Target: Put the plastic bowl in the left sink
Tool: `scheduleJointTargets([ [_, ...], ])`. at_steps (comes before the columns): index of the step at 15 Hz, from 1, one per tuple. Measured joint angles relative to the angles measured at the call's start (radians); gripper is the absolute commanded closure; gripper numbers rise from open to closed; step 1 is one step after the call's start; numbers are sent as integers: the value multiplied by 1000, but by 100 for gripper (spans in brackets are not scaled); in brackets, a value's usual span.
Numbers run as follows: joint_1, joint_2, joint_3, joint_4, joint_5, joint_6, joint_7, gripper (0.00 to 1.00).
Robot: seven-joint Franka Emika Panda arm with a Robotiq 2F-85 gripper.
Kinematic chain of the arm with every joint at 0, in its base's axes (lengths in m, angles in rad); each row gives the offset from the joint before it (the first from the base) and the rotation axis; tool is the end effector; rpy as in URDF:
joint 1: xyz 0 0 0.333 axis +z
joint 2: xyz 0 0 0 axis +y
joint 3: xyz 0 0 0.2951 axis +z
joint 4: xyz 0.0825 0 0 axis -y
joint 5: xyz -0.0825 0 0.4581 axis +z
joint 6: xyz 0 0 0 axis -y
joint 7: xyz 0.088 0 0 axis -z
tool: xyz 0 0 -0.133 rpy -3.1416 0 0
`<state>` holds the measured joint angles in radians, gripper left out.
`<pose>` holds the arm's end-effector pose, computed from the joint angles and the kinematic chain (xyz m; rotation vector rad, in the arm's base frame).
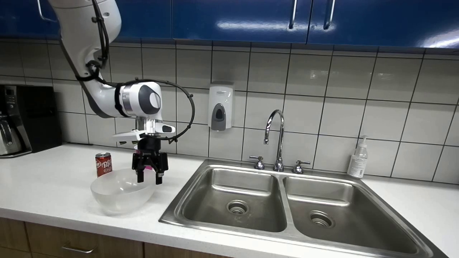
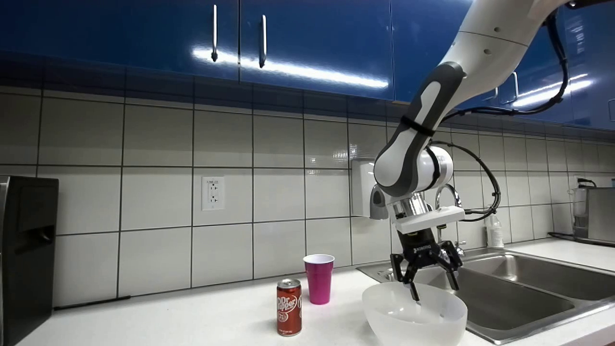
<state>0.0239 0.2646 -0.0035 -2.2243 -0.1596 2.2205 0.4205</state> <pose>0.5507 0.0027 0.1313 2.9210 -0.4210 -0.3511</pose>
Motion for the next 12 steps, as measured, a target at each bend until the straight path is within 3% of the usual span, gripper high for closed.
scheduleJointTargets([
  [12,0,-43,-10,-91,0,97,-58,0],
])
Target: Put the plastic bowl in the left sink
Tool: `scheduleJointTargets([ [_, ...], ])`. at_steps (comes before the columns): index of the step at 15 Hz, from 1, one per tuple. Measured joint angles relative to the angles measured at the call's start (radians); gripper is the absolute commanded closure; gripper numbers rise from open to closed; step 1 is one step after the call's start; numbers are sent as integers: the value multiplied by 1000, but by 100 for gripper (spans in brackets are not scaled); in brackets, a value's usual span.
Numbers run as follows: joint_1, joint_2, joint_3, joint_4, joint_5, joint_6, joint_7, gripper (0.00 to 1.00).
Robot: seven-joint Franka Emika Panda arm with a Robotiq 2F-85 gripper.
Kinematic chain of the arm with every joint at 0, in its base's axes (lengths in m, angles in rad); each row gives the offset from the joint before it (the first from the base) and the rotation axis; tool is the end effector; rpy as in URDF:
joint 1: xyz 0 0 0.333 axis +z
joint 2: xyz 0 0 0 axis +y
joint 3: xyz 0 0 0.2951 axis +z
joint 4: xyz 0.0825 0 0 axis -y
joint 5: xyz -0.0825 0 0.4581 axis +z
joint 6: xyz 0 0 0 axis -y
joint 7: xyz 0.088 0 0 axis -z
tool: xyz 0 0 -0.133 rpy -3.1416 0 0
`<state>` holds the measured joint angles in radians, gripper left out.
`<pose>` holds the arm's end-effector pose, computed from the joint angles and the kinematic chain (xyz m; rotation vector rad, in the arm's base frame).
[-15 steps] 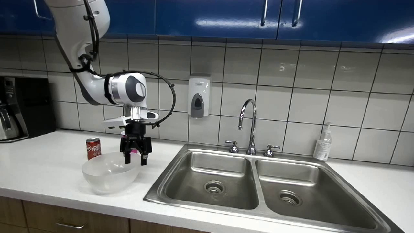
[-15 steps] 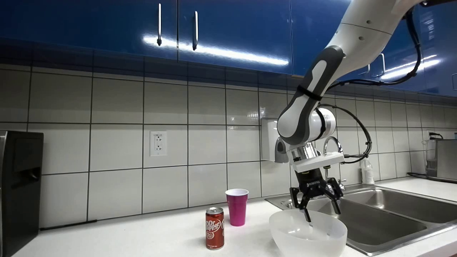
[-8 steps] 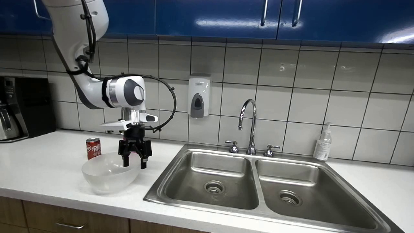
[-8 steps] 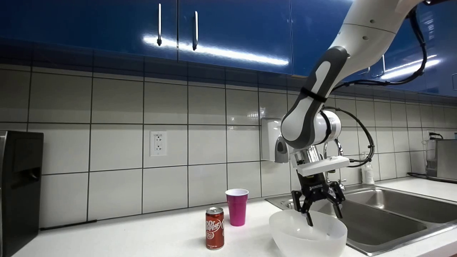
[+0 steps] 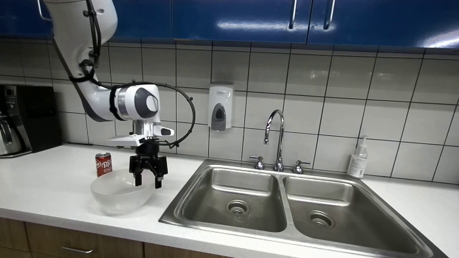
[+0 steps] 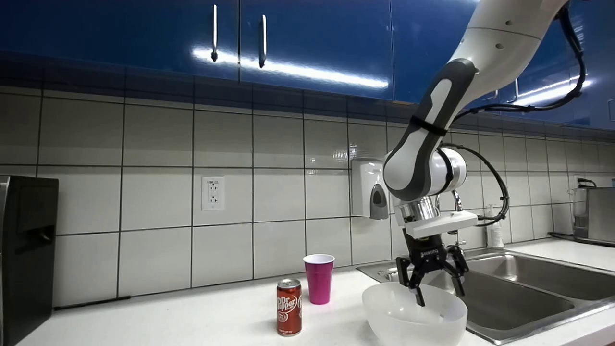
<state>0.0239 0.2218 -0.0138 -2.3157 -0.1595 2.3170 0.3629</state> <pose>0.5307 -0.0011 0.1238 2.9608 -0.3442 -0.2940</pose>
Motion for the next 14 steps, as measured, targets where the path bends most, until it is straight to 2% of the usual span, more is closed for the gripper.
scheduleJointTargets([
  [14,-1,-9,0,-11,24,22,-29,0],
])
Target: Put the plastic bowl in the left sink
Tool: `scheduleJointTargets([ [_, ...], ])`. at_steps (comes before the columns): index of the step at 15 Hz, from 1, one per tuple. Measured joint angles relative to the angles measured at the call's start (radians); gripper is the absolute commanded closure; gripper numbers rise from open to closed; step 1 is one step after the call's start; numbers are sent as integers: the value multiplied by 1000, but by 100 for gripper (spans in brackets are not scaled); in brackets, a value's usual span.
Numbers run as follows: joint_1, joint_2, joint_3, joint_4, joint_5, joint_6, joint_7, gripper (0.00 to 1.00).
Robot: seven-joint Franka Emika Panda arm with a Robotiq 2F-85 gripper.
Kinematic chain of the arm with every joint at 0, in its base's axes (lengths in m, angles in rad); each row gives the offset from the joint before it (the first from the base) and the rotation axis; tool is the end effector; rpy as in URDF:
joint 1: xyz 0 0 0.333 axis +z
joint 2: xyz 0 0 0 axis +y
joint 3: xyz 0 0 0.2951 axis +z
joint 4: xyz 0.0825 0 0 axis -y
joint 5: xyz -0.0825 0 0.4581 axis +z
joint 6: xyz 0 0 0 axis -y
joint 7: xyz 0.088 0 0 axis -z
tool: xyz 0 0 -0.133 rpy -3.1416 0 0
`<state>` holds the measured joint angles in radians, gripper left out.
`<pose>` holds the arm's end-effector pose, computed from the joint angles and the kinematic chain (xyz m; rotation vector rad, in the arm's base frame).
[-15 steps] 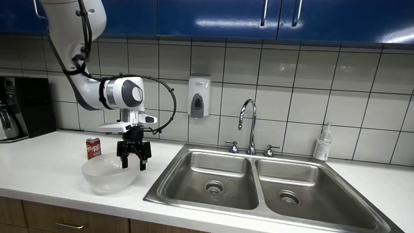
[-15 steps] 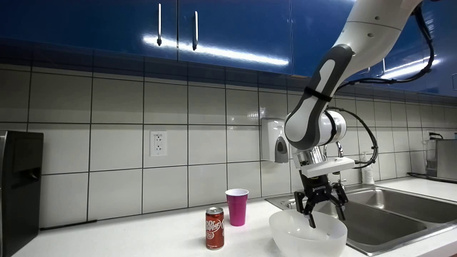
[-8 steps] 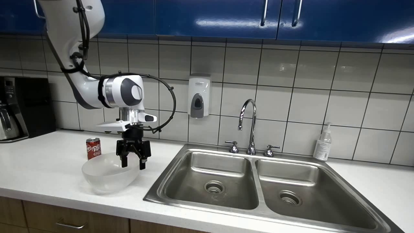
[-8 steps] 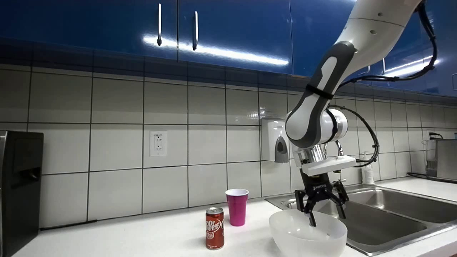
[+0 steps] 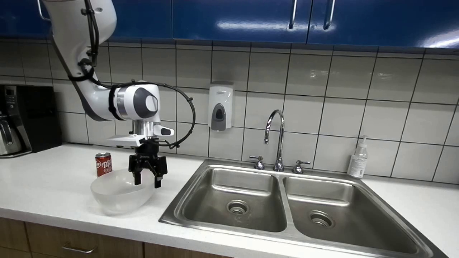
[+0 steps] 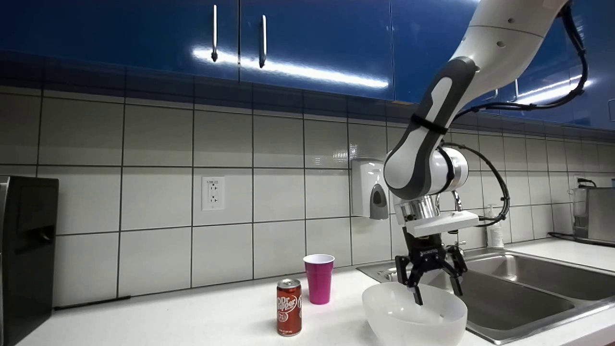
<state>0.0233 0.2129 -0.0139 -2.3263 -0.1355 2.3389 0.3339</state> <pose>0.5306 -0.0001 0.1256 2.9876 -0.3307 -0.2740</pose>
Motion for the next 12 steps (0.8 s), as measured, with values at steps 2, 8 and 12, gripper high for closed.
scheduleJointTargets([
  [2,-3,0,0,0,30,21,-39,0],
  [8,-9,4,-10,0,57,42,-105,25],
  [12,-9,5,-11,-2,56,55,-121,51],
])
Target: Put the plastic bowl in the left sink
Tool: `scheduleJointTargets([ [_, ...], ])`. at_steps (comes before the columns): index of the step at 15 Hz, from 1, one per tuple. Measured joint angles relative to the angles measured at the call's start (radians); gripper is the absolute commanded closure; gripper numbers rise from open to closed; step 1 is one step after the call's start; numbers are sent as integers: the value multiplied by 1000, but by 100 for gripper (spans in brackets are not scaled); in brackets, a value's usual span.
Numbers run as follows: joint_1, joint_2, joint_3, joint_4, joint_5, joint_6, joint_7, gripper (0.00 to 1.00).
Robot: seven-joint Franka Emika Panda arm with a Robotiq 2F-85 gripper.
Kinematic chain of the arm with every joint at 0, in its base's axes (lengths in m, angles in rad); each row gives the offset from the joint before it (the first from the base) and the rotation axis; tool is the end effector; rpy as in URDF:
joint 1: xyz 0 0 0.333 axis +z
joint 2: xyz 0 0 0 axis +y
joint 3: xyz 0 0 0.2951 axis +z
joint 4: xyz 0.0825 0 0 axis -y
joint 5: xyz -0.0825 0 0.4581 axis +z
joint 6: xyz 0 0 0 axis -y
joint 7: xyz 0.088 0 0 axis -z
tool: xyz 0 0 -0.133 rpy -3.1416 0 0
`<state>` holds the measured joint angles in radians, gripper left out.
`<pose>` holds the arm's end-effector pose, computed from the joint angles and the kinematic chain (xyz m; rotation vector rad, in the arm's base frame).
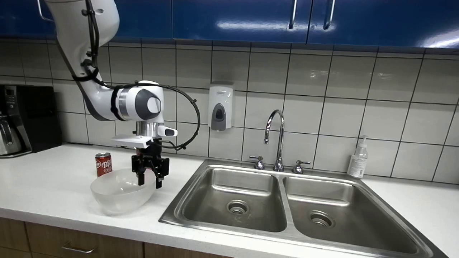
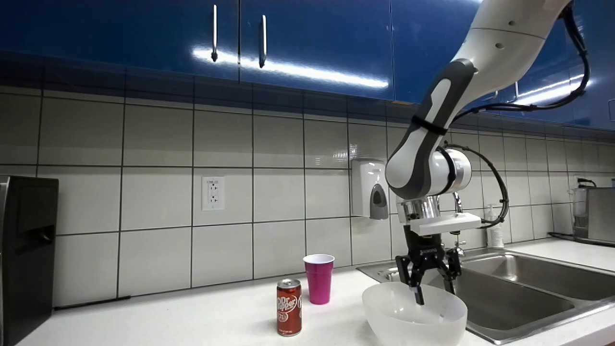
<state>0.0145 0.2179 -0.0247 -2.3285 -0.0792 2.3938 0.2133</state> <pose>0.5363 -0.0083 0.1255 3.0536 -0.2465 -0.2245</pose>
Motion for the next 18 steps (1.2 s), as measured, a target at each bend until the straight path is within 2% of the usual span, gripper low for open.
scheduleJointTargets([
  [5,0,0,0,-3,-1,12,-9,91],
  [7,0,0,0,-3,-3,19,-10,100],
  [9,0,-1,0,-3,-5,24,-13,97],
  [11,0,-2,0,-4,-7,29,-14,100],
  [18,1,-12,0,-4,-7,48,-44,98],
])
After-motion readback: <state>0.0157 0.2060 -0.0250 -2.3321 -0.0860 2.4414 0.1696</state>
